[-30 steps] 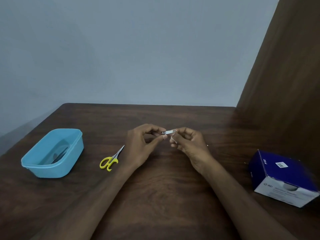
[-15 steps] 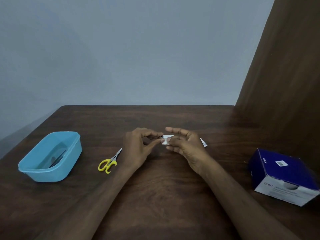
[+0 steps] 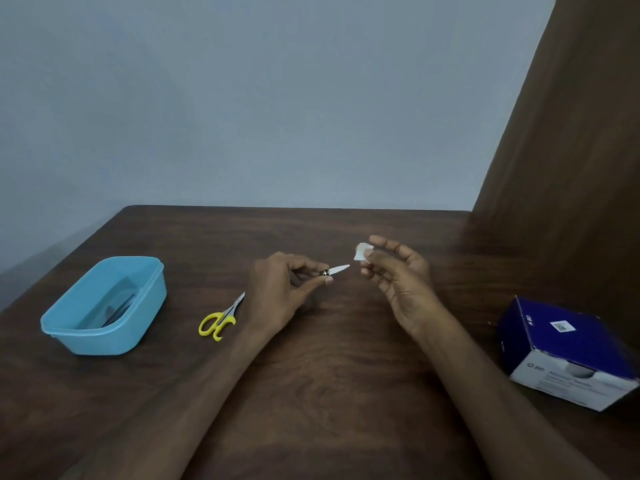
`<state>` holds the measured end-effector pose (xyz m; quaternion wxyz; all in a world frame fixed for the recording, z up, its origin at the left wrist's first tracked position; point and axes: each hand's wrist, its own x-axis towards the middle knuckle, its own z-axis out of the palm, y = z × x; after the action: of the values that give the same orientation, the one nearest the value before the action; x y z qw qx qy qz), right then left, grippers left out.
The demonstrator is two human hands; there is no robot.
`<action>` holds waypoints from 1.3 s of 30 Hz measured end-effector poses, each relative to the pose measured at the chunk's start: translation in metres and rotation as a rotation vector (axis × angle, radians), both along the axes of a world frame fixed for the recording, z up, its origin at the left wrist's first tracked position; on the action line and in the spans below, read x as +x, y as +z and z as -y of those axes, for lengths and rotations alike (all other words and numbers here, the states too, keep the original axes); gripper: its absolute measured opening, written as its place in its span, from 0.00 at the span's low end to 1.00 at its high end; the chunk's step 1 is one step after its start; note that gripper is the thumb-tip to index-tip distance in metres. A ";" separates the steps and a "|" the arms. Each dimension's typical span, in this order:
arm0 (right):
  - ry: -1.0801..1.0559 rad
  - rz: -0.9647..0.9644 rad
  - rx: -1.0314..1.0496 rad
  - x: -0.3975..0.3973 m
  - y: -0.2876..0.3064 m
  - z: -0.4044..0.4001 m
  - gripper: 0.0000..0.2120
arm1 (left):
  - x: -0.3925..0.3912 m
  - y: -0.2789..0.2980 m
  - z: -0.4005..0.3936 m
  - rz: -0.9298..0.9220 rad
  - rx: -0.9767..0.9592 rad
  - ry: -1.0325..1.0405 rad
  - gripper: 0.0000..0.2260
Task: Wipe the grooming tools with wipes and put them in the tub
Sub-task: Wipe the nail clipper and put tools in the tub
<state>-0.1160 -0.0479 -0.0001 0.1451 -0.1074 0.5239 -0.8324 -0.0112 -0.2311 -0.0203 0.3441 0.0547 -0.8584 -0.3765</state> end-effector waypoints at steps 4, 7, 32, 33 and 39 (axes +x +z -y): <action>0.011 -0.054 0.084 0.007 -0.007 0.006 0.07 | -0.003 -0.001 -0.001 -0.017 0.360 -0.086 0.06; 0.034 -0.125 0.085 0.012 -0.007 0.011 0.04 | -0.007 -0.002 -0.006 0.004 0.661 -0.175 0.04; 0.008 -0.139 0.048 0.004 -0.006 0.012 0.16 | -0.009 -0.005 0.001 -0.013 0.364 -0.080 0.08; 0.010 -0.127 0.034 0.004 -0.006 0.012 0.16 | -0.007 -0.004 0.000 -0.012 0.317 -0.067 0.07; 0.012 -0.258 0.251 0.003 -0.016 0.014 0.09 | -0.001 -0.001 -0.005 -0.007 0.125 -0.079 0.07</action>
<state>-0.1132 -0.0620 -0.0159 0.0940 -0.1978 0.6373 -0.7388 -0.0123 -0.2263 -0.0212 0.3278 0.0408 -0.8335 -0.4429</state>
